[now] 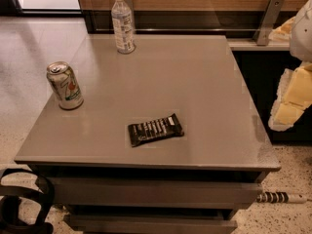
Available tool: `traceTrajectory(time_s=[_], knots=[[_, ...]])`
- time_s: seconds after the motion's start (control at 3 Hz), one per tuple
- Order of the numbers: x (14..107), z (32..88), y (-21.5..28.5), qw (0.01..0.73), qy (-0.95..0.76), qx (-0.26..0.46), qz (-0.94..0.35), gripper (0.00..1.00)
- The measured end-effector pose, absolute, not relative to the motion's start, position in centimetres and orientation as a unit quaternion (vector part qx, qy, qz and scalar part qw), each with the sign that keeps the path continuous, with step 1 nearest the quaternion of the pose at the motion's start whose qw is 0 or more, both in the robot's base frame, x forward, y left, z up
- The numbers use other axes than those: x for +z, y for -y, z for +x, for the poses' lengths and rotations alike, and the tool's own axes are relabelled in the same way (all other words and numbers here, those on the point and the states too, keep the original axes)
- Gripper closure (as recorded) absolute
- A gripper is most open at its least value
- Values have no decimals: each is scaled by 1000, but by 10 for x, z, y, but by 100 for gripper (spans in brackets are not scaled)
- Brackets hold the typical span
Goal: Knock blue plastic bottle over
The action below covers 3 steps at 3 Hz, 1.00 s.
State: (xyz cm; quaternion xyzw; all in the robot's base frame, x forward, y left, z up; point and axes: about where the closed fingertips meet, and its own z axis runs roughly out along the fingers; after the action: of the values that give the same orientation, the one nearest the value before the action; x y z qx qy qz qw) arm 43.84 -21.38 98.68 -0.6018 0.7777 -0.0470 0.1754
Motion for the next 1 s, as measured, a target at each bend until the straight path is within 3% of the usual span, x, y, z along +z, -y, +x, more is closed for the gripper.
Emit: traceTrajectory(time_s=[0.67, 1.0], knots=[[983, 455, 209, 203, -771, -40, -602, 0], [963, 491, 201, 289, -779, 1, -557, 0]])
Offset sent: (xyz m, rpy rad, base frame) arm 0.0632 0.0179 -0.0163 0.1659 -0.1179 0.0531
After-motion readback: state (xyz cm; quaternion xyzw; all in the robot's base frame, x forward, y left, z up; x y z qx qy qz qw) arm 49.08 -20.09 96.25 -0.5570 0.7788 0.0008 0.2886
